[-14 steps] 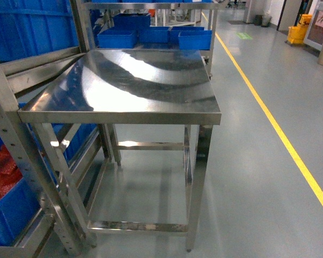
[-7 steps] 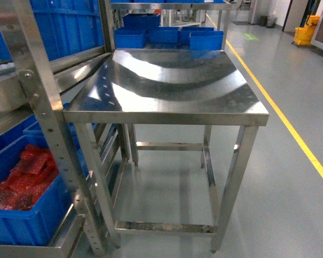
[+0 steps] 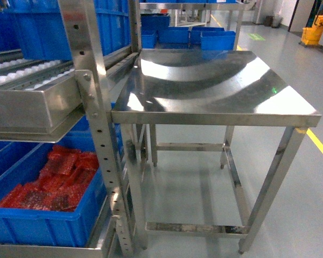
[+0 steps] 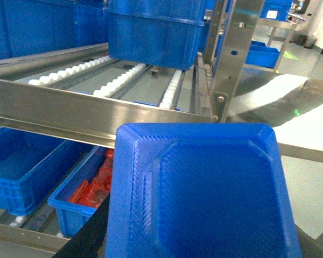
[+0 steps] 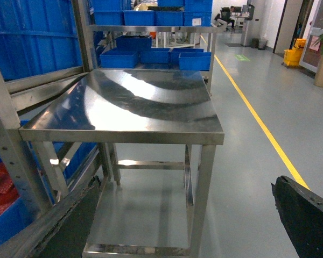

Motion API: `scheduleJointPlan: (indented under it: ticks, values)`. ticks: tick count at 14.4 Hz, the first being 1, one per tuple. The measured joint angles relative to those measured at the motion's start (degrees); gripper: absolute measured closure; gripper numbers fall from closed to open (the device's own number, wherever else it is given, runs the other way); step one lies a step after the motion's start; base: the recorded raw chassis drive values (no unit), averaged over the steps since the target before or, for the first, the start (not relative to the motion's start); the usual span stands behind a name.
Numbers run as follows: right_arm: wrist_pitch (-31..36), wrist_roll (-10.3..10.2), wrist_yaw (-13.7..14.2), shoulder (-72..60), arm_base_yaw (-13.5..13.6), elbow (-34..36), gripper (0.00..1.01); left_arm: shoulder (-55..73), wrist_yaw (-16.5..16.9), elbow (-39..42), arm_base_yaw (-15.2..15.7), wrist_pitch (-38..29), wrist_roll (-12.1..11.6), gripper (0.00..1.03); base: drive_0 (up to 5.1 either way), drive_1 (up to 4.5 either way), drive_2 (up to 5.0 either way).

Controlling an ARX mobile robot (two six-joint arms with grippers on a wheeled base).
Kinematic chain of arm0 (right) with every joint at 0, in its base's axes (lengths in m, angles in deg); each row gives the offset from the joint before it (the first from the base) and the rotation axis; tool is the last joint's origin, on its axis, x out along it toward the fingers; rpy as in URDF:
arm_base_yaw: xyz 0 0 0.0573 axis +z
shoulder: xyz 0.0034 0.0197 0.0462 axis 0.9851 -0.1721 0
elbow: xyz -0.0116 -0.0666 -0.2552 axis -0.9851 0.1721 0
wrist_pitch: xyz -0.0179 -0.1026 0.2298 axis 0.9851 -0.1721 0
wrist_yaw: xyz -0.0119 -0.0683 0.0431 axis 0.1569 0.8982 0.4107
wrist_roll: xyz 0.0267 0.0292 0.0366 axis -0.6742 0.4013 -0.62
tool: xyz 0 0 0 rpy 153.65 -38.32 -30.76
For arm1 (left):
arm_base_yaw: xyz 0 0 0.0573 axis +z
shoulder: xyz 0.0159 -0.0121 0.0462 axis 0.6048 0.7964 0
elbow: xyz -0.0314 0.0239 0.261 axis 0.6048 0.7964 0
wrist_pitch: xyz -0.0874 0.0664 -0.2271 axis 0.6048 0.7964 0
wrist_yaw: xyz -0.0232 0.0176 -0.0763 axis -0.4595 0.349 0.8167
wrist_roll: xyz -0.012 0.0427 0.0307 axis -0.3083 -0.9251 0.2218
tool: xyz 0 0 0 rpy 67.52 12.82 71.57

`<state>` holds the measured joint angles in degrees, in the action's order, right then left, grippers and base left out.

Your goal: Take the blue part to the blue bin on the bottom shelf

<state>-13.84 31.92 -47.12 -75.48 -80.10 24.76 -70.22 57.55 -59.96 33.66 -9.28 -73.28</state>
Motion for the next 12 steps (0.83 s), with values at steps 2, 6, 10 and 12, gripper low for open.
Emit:
scheduleJointPlan:
  ticks: [2, 6, 10, 12]
  values:
    - [0.00, 0.00, -0.02, 0.00, 0.00, 0.00, 0.03, 0.02, -0.02, 0.00, 0.00, 0.09, -0.02, 0.60, -5.1, 2.38, 2.4]
    - [-0.11, 0.00, 0.00, 0.00, 0.00, 0.00, 0.03, 0.00, -0.04, 0.00, 0.00, 0.04, -0.02, 0.60, -5.0, 2.42, 2.4]
    - [-0.15, 0.00, -0.02, 0.00, 0.00, 0.00, 0.03, 0.00, 0.02, 0.00, 0.00, -0.04, -0.02, 0.60, -5.1, 2.36, 2.4]
    - [-0.15, 0.02, 0.00, 0.00, 0.00, 0.00, 0.03, 0.02, -0.02, 0.00, 0.00, 0.00, -0.02, 0.60, -5.0, 2.42, 2.4]
